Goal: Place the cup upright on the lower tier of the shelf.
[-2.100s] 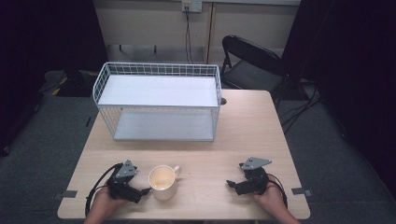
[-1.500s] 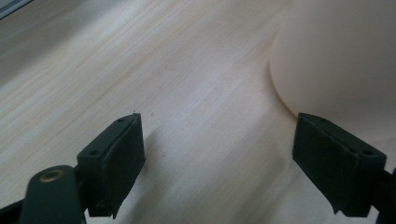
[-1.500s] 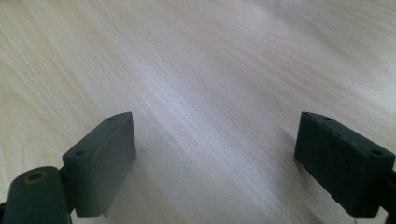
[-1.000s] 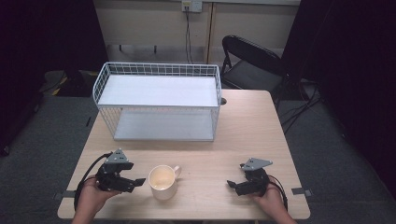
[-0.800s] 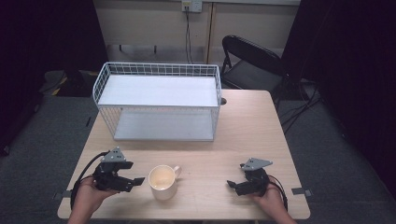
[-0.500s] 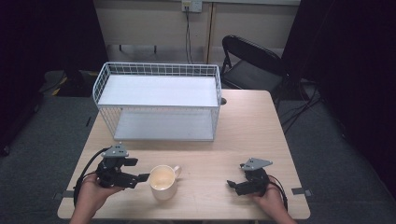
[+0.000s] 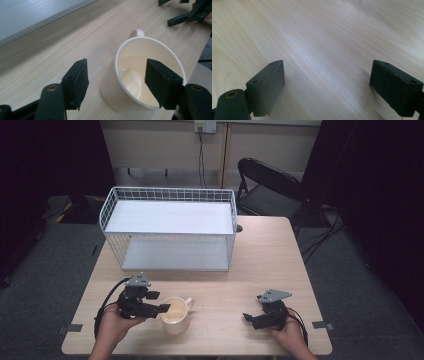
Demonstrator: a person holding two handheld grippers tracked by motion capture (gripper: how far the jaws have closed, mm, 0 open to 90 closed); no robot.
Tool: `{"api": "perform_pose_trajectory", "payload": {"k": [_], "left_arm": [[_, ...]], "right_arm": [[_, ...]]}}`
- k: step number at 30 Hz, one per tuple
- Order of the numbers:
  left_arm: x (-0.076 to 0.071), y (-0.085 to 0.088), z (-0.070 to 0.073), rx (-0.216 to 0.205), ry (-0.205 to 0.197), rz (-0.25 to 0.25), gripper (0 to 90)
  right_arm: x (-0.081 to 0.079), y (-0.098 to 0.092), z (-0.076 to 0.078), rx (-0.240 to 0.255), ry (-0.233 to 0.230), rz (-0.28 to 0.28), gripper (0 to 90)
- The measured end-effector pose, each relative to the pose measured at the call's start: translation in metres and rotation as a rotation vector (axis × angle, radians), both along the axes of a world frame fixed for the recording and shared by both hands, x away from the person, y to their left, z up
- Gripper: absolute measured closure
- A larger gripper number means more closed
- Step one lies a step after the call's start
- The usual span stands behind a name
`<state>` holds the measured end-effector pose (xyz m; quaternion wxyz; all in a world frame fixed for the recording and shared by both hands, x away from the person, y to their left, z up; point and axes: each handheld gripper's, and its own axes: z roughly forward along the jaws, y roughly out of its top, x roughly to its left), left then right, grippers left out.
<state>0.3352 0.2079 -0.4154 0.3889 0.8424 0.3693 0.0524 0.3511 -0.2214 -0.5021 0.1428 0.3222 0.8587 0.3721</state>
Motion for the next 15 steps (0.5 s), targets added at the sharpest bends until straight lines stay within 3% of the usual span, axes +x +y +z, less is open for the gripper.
{"api": "perform_pose_trajectory", "payload": {"k": [15], "left_arm": [[0.004, -0.014, -0.015, 0.067, 0.016, 0.004, 56.9]], "right_arm": [[0.0, 0.0, 0.0, 0.003, 0.001, 0.0, 12.5]]}}
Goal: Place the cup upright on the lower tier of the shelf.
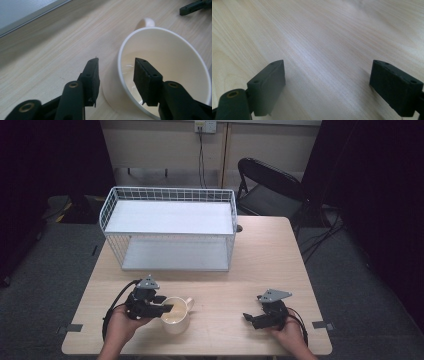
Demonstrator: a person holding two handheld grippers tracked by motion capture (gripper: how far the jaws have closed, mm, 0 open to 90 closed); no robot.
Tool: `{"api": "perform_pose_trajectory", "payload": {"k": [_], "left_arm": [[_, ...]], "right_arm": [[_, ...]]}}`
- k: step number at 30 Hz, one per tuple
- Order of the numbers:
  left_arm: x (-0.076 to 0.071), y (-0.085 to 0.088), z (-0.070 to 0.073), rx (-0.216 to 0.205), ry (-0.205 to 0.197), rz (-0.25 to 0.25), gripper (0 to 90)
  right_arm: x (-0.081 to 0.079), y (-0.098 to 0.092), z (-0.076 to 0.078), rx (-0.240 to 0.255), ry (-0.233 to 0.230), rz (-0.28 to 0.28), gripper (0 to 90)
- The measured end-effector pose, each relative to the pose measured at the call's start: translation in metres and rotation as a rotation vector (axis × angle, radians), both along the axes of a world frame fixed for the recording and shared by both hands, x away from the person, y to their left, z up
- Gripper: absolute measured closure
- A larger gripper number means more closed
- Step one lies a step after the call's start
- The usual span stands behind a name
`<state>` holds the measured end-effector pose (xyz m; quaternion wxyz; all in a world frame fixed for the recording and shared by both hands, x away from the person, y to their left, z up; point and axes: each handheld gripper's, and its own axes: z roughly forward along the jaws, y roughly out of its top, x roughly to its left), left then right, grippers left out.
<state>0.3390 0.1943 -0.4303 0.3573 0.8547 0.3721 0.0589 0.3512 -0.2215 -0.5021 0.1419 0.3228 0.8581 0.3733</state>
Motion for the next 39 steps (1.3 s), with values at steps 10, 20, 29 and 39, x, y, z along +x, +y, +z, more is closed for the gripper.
{"api": "perform_pose_trajectory", "payload": {"k": [10, 20, 29, 39], "left_arm": [[0.001, -0.008, -0.007, 0.059, 0.017, -0.011, 67.1], [-0.001, -0.014, -0.007, 0.148, -0.009, 0.006, 82.3], [-0.001, -0.012, -0.004, 0.158, -0.035, 0.036, 83.2], [0.006, -0.006, 0.001, 0.139, -0.055, 0.068, 83.3]], "right_arm": [[0.0, 0.0, 0.0, 0.0, -0.001, 0.0, 12.5], [0.0, 0.0, 0.0, 0.0, 0.0, 0.0, 12.5], [0.0, 0.0, 0.0, -0.001, 0.001, 0.0, 12.5], [0.0, 0.0, 0.0, -0.001, 0.0, 0.001, 12.5]]}}
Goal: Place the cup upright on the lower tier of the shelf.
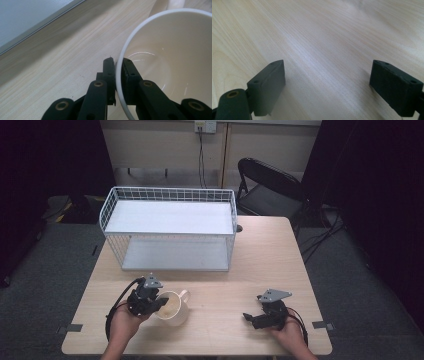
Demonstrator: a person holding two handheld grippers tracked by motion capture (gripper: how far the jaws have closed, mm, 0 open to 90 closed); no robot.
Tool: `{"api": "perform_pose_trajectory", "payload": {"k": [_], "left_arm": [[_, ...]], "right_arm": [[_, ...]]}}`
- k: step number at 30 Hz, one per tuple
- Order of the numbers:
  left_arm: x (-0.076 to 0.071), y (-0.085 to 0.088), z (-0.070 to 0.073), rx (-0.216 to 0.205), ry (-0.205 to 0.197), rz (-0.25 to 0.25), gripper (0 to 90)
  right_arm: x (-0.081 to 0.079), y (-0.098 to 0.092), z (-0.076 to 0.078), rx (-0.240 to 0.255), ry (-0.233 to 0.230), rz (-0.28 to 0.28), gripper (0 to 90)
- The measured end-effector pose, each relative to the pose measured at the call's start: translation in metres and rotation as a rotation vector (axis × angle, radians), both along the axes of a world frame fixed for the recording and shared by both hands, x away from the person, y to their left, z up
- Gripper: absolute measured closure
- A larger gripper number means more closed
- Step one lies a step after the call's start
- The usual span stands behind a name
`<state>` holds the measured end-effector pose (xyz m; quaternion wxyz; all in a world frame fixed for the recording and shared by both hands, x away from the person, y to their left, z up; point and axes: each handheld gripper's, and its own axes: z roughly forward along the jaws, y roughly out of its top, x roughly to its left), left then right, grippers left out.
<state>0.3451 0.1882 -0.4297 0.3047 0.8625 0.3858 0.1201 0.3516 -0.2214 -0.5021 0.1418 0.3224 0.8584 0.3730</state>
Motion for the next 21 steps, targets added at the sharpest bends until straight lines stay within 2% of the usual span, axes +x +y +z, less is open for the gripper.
{"api": "perform_pose_trajectory", "payload": {"k": [5, 9, 21], "left_arm": [[0.006, 0.004, 0.001, -0.032, -0.013, 0.033, 83.3], [0.011, 0.003, 0.003, -0.037, -0.031, 0.051, 83.4], [0.028, 0.0, 0.007, -0.077, -0.035, 0.102, 83.4]], "right_arm": [[0.0, 0.0, 0.0, 0.0, 0.0, 0.0, 12.5], [0.0, 0.0, 0.0, 0.0, 0.0, 0.0, 12.4], [0.0, 0.0, 0.0, 0.0, 0.0, 0.001, 12.4]]}}
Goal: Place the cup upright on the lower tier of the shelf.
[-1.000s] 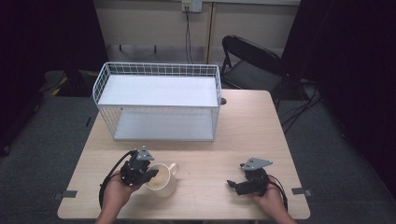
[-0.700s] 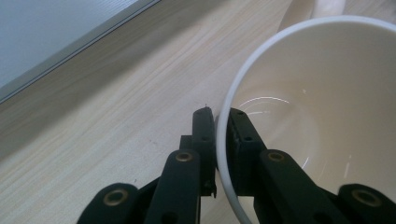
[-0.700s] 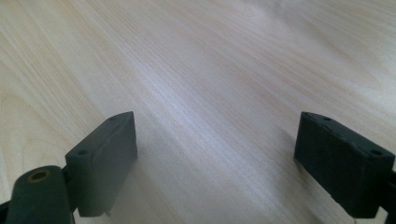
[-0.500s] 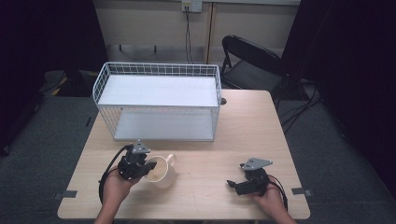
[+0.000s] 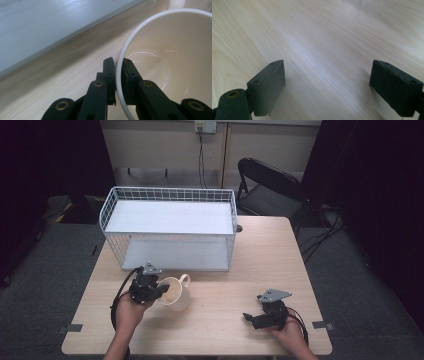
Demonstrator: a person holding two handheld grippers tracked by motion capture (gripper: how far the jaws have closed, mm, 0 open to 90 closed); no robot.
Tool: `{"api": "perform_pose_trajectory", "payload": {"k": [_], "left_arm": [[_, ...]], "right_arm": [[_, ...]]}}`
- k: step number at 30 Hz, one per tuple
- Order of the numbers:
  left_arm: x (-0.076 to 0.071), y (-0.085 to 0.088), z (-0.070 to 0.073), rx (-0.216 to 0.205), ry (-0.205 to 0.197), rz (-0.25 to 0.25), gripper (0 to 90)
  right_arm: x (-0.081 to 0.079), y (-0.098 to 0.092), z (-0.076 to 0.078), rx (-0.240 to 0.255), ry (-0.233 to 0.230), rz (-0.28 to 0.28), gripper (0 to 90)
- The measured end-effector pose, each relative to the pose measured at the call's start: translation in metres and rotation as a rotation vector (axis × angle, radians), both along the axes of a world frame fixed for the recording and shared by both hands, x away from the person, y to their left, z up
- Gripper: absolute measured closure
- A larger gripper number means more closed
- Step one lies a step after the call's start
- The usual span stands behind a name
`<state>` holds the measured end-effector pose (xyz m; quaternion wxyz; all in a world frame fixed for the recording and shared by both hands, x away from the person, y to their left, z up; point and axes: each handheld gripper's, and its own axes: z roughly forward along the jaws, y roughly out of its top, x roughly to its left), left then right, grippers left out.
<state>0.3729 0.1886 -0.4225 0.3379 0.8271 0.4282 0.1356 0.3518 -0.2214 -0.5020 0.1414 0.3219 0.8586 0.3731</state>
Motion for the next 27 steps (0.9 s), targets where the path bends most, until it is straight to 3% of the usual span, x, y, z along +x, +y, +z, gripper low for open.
{"api": "perform_pose_trajectory", "payload": {"k": [15, 27], "left_arm": [[0.011, 0.009, -0.001, -0.04, -0.028, 0.103, 83.5], [0.017, 0.014, -0.003, -0.053, -0.051, 0.156, 83.5]], "right_arm": [[0.0, 0.0, 0.0, 0.0, 0.0, 0.0, 12.4], [0.0, 0.0, 0.0, 0.0, 0.0, 0.0, 12.4]]}}
